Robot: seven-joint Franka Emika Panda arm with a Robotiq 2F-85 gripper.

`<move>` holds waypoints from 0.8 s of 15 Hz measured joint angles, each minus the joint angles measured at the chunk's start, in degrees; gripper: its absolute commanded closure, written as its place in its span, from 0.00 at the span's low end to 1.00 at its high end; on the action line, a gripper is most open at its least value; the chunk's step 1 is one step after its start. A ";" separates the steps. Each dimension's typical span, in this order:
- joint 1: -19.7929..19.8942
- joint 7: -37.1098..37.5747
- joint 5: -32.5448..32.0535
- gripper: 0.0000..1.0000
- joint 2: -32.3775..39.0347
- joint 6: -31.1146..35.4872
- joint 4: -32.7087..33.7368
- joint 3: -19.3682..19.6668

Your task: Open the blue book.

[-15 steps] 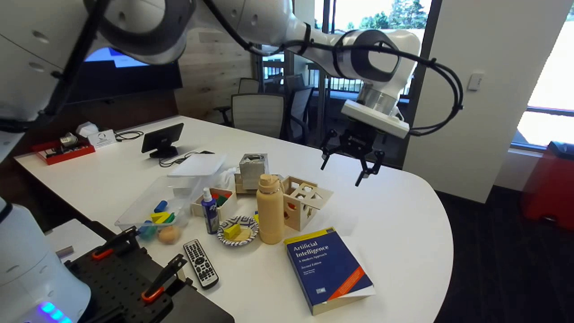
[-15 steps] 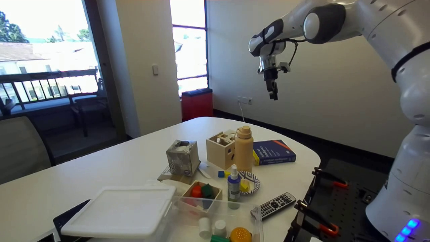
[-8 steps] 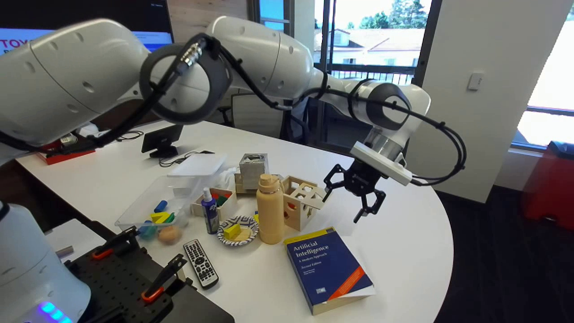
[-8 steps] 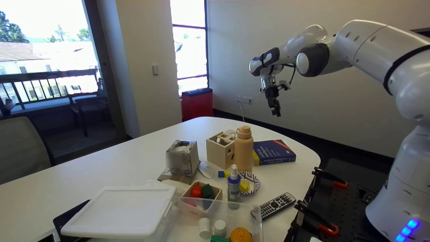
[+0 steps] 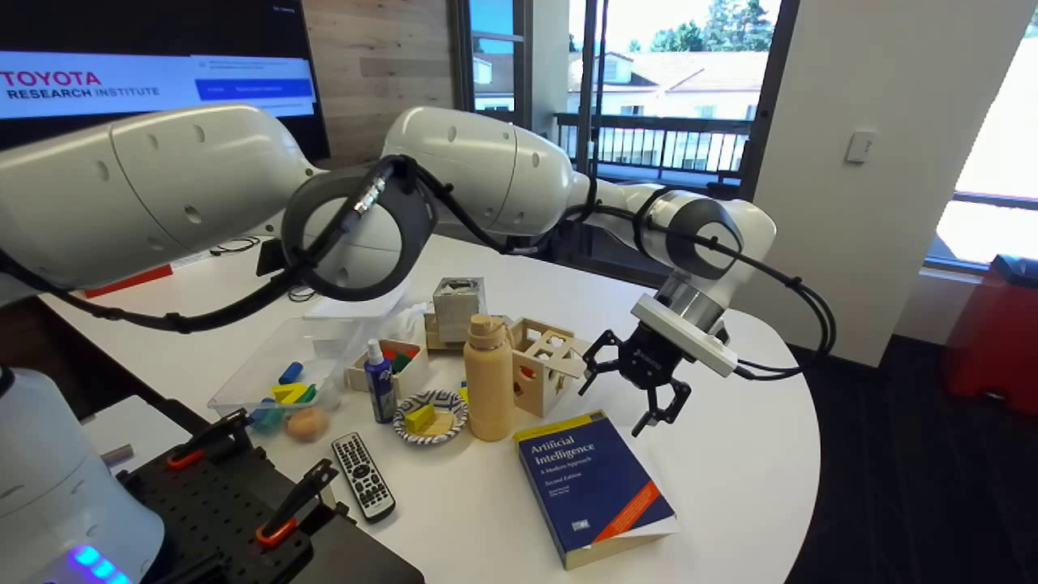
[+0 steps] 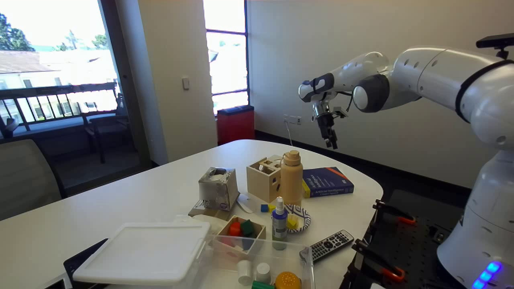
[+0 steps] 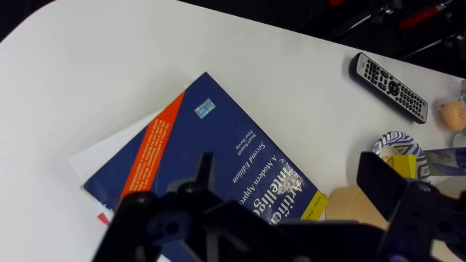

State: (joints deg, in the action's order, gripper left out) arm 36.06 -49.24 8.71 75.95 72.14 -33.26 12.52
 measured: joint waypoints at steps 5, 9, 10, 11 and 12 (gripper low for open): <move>0.05 0.00 0.00 0.00 0.00 -0.48 0.67 0.00; -0.37 -0.09 0.00 0.00 0.48 -0.04 0.63 -0.15; -0.74 -0.09 0.00 0.00 0.83 0.42 0.63 -0.26; -1.18 -0.06 0.00 0.00 1.28 0.88 0.63 -0.48; -1.60 0.04 0.00 0.00 1.82 1.21 0.64 -0.79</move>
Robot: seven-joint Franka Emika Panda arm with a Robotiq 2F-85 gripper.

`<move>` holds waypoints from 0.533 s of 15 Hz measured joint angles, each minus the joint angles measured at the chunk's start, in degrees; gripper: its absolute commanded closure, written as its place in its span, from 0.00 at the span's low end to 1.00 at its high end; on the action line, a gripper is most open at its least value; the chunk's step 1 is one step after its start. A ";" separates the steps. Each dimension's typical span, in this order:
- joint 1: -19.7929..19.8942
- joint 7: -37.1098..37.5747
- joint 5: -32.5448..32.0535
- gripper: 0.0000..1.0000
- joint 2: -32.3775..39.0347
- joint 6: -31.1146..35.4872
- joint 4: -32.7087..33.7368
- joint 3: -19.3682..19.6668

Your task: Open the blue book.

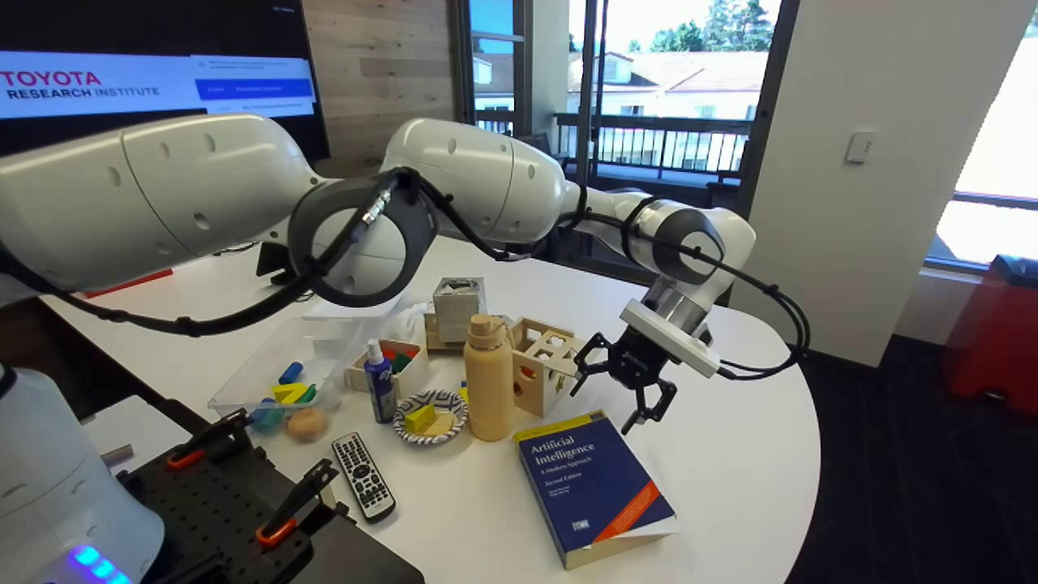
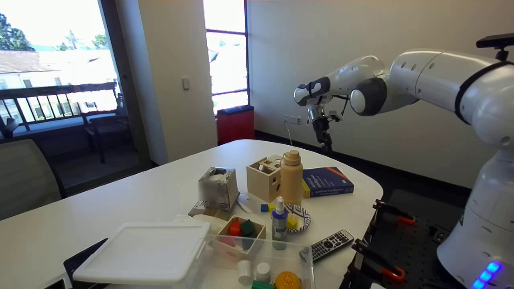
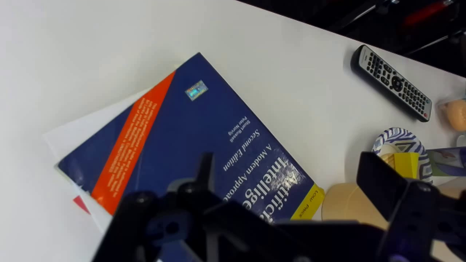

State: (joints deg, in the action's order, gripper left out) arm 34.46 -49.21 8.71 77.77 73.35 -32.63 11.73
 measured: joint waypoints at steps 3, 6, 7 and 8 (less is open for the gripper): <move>-0.82 0.19 0.00 0.00 1.66 0.71 0.05 -0.93; -0.78 0.23 0.13 0.00 2.80 2.48 0.20 -1.63; -0.60 0.24 0.32 0.00 3.05 3.22 0.36 -1.86; -0.40 0.24 0.61 0.00 3.21 4.01 0.51 -2.07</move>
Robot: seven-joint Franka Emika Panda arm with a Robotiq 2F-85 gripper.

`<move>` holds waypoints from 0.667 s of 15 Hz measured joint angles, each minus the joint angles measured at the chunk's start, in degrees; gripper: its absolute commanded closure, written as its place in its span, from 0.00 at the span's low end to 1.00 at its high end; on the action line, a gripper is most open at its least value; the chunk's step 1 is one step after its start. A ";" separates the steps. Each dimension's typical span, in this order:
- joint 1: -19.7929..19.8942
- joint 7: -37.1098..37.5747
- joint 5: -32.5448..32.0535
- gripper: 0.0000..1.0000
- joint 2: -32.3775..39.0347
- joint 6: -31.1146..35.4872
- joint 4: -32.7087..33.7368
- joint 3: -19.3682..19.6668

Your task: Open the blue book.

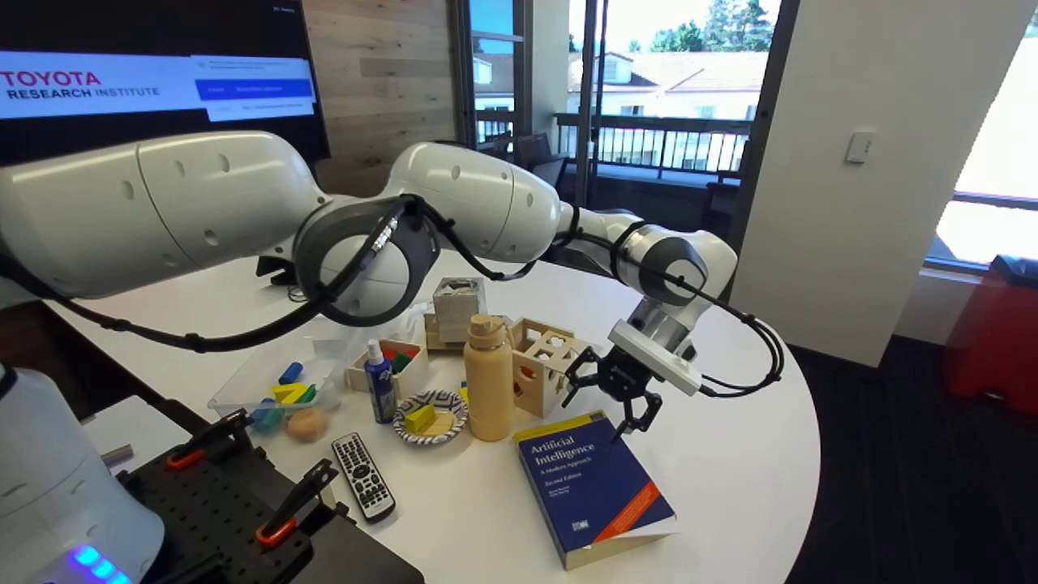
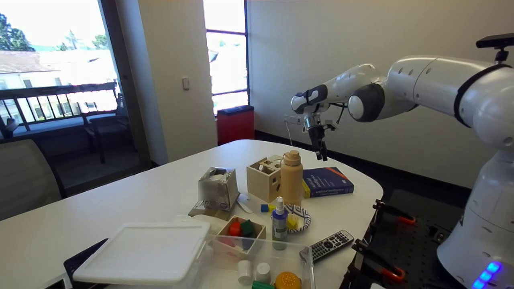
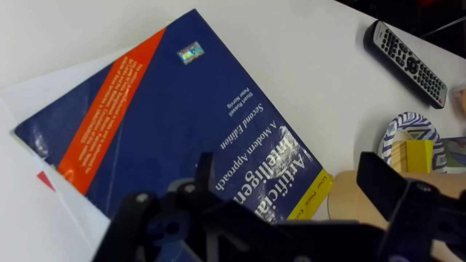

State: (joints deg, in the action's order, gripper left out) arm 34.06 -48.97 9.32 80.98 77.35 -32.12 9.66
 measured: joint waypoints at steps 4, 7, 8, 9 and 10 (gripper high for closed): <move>1.36 1.04 0.47 0.00 1.09 3.10 2.21 -2.32; 2.67 2.62 0.17 0.00 3.54 6.57 5.73 -5.42; 2.85 3.31 -0.02 0.00 3.74 9.26 5.32 -6.23; 2.89 3.98 -0.05 0.00 3.92 11.83 4.88 -6.69; 2.89 4.81 -0.07 0.00 4.01 14.54 4.28 -7.06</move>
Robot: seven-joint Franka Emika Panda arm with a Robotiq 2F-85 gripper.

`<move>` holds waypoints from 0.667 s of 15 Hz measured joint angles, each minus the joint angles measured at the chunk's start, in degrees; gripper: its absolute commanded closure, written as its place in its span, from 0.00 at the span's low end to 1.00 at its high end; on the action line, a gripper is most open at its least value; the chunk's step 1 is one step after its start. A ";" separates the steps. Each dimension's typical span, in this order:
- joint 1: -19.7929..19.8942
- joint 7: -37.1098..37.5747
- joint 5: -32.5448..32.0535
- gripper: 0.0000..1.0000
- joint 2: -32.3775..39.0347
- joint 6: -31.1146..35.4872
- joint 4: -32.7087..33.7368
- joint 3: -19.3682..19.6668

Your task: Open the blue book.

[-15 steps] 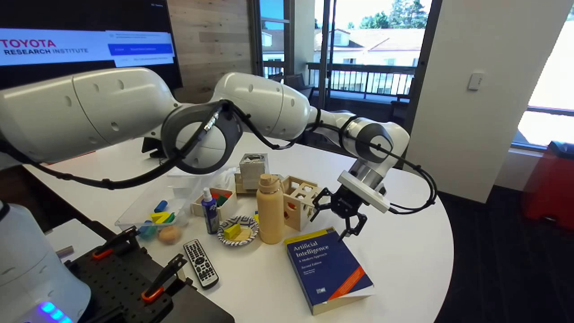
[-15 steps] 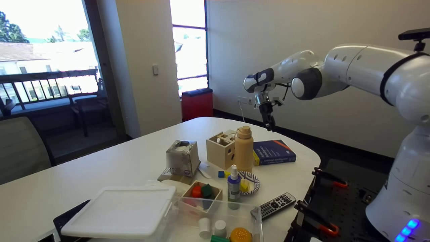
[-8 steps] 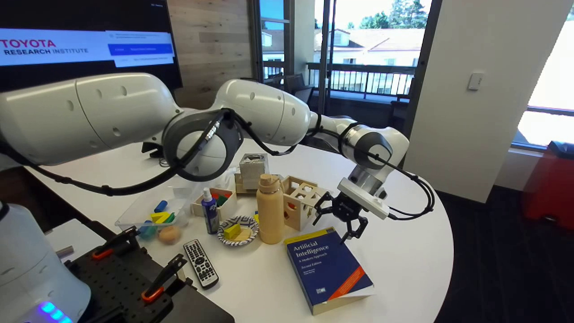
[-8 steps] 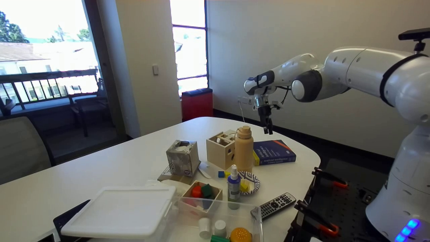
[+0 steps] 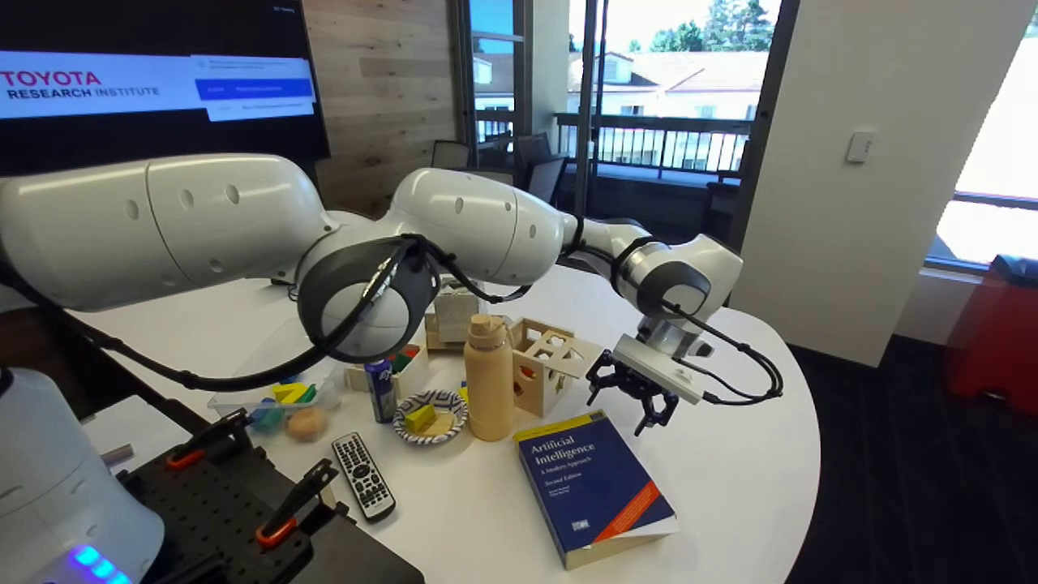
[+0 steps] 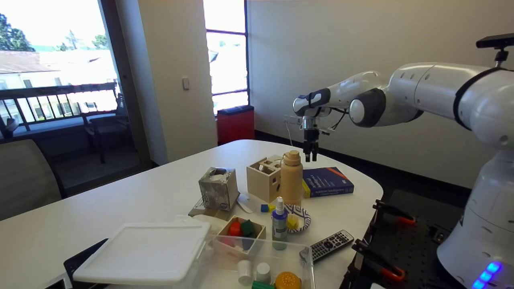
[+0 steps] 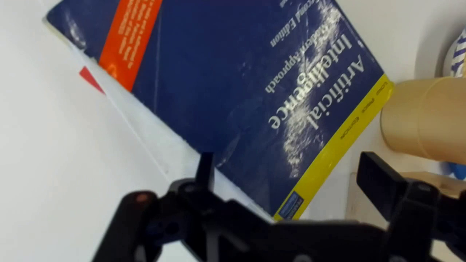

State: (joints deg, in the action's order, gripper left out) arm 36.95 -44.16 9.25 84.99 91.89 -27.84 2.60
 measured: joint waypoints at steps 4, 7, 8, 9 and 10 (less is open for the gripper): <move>-0.01 3.39 -0.05 0.00 0.35 9.28 -2.08 -0.59; 0.01 5.87 -0.87 0.00 0.42 12.50 -3.44 -0.58; 0.03 6.68 -1.49 0.00 0.45 12.73 -3.84 -0.56; 0.06 7.59 -2.08 0.00 0.46 12.79 -4.28 -0.50; 0.10 8.42 -2.56 0.00 0.47 12.82 -4.75 -0.43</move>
State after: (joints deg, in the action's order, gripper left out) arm 37.05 -35.74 6.69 85.45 104.71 -32.59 2.17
